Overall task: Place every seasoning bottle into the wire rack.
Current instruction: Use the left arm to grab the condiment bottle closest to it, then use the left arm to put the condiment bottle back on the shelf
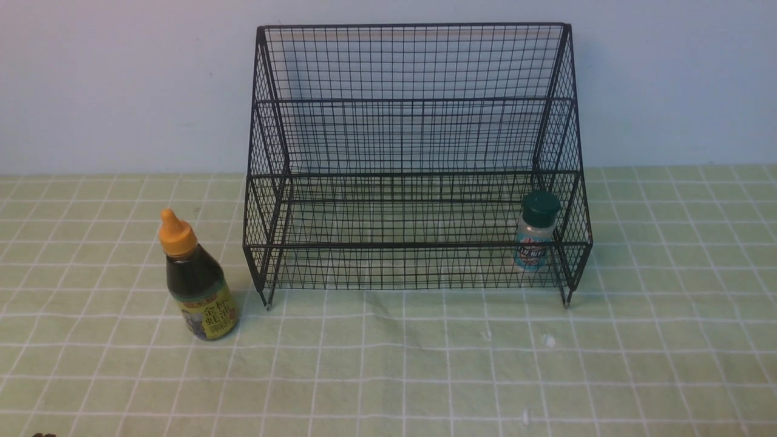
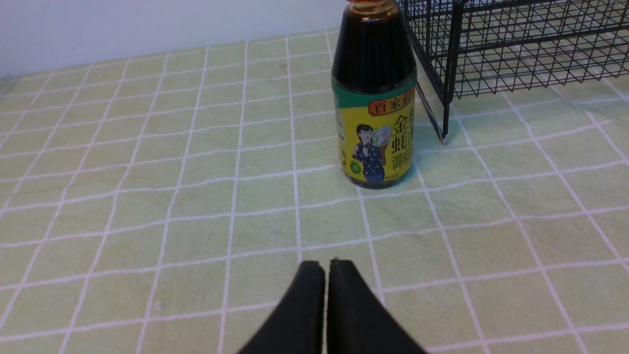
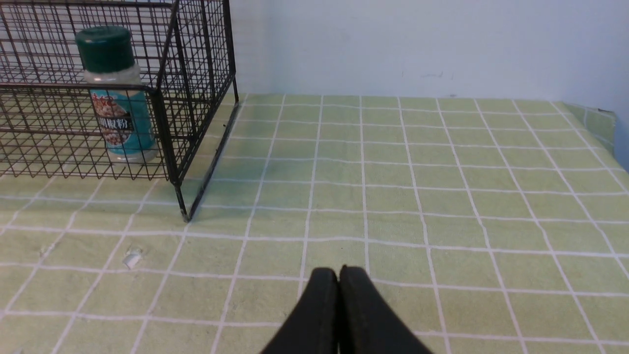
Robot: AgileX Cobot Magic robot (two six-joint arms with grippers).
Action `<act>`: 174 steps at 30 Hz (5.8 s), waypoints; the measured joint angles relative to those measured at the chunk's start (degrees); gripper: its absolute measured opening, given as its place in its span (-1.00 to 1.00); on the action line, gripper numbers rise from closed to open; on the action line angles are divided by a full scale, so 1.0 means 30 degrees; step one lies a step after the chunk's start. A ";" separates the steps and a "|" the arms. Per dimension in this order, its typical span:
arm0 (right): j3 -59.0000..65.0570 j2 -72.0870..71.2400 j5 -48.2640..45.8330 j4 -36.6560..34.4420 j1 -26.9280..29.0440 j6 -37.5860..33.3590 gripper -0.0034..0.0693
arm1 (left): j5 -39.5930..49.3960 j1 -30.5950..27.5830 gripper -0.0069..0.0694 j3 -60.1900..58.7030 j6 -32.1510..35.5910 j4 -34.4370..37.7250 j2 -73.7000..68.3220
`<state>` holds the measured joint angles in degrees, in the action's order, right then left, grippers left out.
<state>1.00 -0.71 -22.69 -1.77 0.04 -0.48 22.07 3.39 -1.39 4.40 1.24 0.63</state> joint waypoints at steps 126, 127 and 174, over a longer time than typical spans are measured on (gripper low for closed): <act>0.0020 0.0000 0.0070 0.0000 0.0000 0.0036 -0.94 | 1.1060 0.0869 -0.09 3.5317 0.1578 0.2796 -3.0372; 0.0020 0.0000 0.0070 0.0000 0.0000 0.0036 -0.94 | 1.1038 0.1039 -0.09 3.5575 0.1578 0.2855 -3.0531; 0.0020 0.0000 0.0070 0.0000 0.0000 0.0036 -0.94 | 1.0700 0.3714 0.12 3.6334 0.1674 0.3250 -3.8879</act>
<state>1.06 -0.71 -22.48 -1.77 0.04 -0.37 54.17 14.53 107.61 9.43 10.99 -116.00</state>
